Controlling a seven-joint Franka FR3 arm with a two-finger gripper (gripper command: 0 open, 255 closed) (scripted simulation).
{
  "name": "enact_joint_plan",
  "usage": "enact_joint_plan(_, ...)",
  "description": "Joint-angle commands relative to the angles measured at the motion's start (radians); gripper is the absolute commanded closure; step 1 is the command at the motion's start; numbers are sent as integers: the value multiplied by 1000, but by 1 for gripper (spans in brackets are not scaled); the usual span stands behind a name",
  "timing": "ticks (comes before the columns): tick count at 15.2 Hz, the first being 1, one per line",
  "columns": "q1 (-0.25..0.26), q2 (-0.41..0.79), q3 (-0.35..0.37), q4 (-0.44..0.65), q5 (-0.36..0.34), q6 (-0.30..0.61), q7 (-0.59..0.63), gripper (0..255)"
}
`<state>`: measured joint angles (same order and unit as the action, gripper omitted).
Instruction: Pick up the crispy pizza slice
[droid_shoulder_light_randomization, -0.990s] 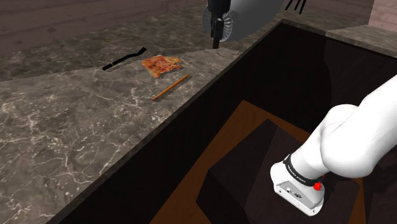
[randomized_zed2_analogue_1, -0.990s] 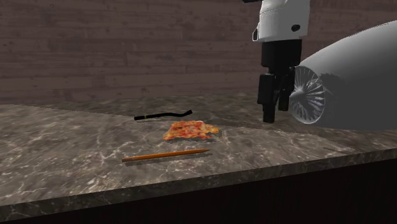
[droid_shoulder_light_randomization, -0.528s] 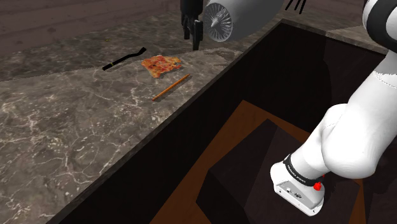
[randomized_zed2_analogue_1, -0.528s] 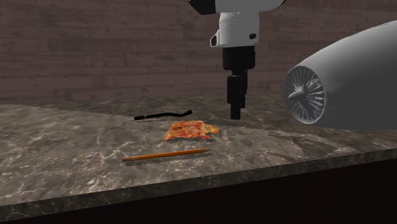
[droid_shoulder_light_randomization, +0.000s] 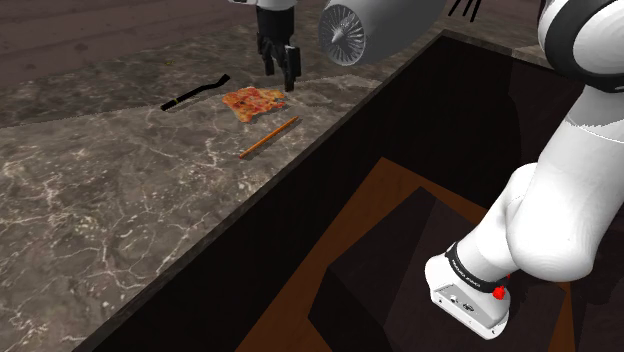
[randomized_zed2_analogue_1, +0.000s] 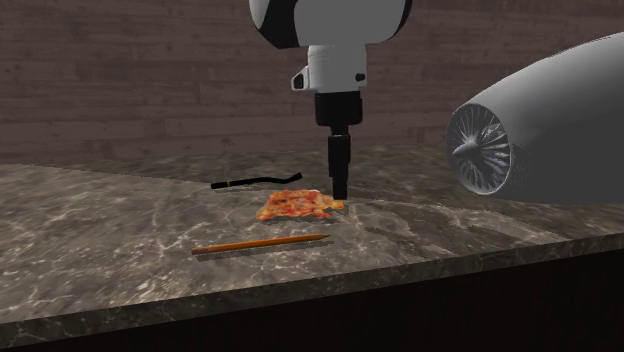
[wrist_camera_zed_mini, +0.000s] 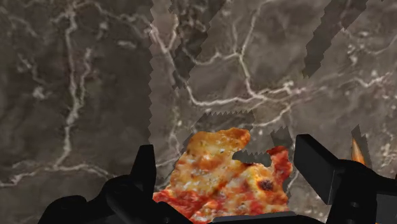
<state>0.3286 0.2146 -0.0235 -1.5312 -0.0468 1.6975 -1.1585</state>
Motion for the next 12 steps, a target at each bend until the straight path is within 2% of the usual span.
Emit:
enact_joint_plan(1, -1, -1, 0, -27, 0, 25, -2, 0)
enact_joint_plan(5, -1, -1, 0, -61, 0, 60, -1, 0)
enact_joint_plan(6, -2, -3, -1, -63, 0, 61, -2, 255)
enact_joint_plan(12, -2, -1, -1, -61, 0, 60, -2, 255)
